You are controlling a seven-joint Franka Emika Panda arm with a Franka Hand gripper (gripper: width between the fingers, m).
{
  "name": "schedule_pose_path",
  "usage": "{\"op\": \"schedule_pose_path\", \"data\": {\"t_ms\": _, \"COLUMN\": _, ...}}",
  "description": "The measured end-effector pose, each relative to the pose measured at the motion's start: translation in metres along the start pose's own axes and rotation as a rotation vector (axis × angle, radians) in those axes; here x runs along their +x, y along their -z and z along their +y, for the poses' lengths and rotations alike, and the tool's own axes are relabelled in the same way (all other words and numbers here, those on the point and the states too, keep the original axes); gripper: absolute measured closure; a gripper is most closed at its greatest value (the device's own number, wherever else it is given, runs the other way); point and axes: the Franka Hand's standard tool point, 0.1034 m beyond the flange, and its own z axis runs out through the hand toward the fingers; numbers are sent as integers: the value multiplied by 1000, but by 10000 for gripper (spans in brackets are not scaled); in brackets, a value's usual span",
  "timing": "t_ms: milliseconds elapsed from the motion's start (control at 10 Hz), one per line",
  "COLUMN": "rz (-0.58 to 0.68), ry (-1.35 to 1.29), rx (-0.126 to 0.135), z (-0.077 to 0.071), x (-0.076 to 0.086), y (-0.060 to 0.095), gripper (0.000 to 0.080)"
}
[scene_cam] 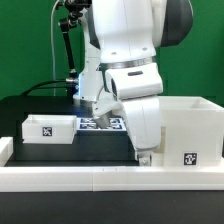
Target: Assemble drawer
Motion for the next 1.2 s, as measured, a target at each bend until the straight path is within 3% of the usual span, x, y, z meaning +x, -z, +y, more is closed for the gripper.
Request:
{"op": "schedule_pose_path", "data": {"t_ms": 400, "rz": -3, "ry": 16, "rx": 11, "z": 0, "x": 5, "y": 1, "gripper": 150}}
{"op": "schedule_pose_path", "data": {"t_ms": 800, "rz": -24, "ry": -49, "rx": -16, "z": -3, "x": -40, "y": 14, "gripper": 150}}
{"op": "schedule_pose_path", "data": {"t_ms": 1000, "rz": -37, "ry": -87, "rx": -26, "z": -19, "x": -57, "y": 24, "gripper": 150}}
{"op": "schedule_pose_path", "data": {"t_ms": 1200, "rz": -58, "ry": -126, "rx": -67, "z": -46, "x": -68, "y": 36, "gripper": 150}}
